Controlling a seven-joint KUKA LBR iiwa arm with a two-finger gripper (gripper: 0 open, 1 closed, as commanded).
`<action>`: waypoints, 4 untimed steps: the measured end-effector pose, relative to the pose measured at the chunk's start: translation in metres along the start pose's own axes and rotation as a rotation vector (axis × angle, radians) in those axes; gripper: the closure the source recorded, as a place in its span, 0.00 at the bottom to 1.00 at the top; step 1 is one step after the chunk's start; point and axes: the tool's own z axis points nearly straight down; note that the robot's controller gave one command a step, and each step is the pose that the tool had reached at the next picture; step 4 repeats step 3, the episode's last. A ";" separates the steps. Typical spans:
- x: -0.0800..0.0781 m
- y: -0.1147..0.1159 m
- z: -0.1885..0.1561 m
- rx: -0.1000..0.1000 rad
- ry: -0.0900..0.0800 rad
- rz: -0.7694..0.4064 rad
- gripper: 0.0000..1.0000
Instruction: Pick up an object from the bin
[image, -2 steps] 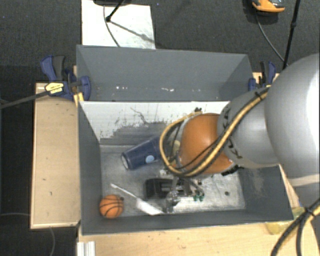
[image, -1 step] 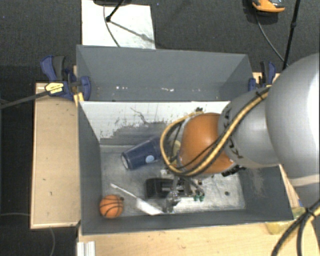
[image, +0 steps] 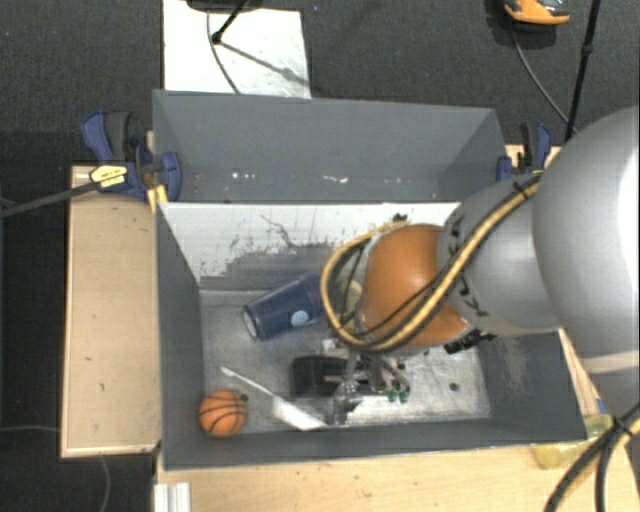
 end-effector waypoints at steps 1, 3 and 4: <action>0.002 -0.001 -0.009 0.003 0.010 -0.013 1.00; 0.003 -0.001 -0.053 0.005 0.013 -0.016 1.00; 0.003 -0.001 -0.053 0.005 0.013 -0.016 1.00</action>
Offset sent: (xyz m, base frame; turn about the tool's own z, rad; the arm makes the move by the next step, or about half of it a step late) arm 0.0000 0.0001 0.0139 0.0000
